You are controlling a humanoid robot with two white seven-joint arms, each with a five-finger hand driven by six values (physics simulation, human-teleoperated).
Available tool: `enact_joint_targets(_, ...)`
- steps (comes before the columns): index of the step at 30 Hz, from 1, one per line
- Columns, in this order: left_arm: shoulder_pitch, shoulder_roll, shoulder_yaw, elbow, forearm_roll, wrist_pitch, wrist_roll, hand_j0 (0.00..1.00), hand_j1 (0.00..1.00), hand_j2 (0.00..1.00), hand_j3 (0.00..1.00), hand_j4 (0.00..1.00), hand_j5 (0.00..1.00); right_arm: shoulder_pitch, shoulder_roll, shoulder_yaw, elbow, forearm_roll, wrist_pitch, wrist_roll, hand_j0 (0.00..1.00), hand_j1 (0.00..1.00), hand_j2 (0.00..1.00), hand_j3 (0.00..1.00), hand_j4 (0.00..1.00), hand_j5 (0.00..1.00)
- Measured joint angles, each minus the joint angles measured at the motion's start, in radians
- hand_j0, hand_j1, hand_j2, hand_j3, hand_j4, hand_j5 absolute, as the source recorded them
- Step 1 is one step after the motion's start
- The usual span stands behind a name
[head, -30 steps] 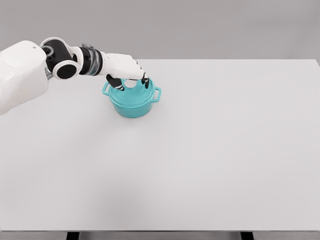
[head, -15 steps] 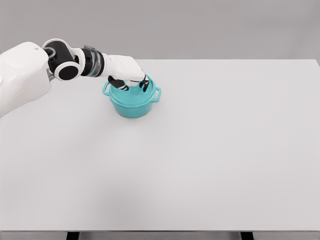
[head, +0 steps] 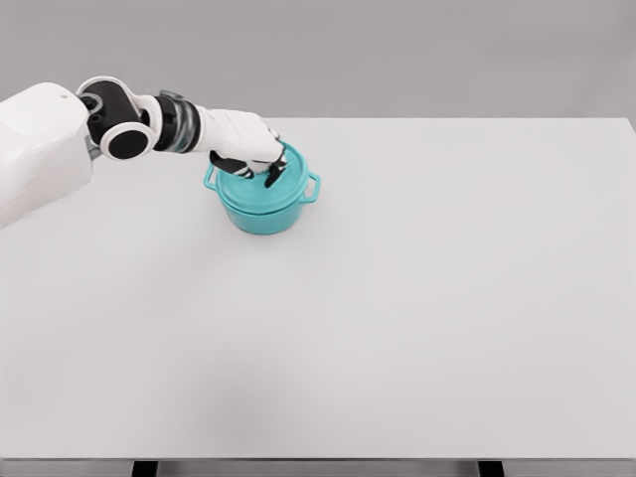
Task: Open the lid of the pot with left arm
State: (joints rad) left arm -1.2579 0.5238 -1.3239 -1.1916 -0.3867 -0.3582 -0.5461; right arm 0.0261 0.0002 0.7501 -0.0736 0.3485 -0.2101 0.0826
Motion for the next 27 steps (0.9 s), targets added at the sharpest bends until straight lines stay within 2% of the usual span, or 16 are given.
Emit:
enact_joint_targets(5,-0.008,0.038,0.0,-0.004,0.0,-0.008,-0.001,0.34,0.34,0.34,0.34,0.34,0.34,0.0,0.0,0.0,0.0,0.0,0.0,0.0,1.0,1.0,1.0,1.0,1.0,1.0)
enact_joint_targets(12,-0.008,0.135,0.001,-0.005,-0.004,-0.042,-0.001,0.33,0.33,0.33,0.33,0.33,0.33,0.0,0.0,0.0,0.0,0.0,0.0,0.0,1.0,1.0,1.0,1.0,1.0,1.0)
enact_joint_targets(17,0.002,0.199,0.001,-0.004,-0.042,-0.058,0.0,0.33,0.33,0.33,0.33,0.33,0.33,0.0,0.0,0.0,0.0,0.0,0.0,0.0,1.0,1.0,1.0,1.0,1.0,1.0)
enact_joint_targets(24,0.018,0.245,-0.002,0.0,-0.09,-0.08,0.001,0.33,0.33,0.33,0.33,0.33,0.33,0.0,0.0,0.0,0.0,0.0,0.0,0.0,1.0,1.0,1.0,1.0,1.0,1.0)
enact_joint_targets(27,0.025,0.25,-0.003,0.001,-0.098,-0.085,0.001,0.38,0.38,0.38,0.38,0.38,0.38,0.0,0.0,0.0,0.0,0.0,0.0,0.0,1.0,1.0,1.0,1.0,1.0,1.0)
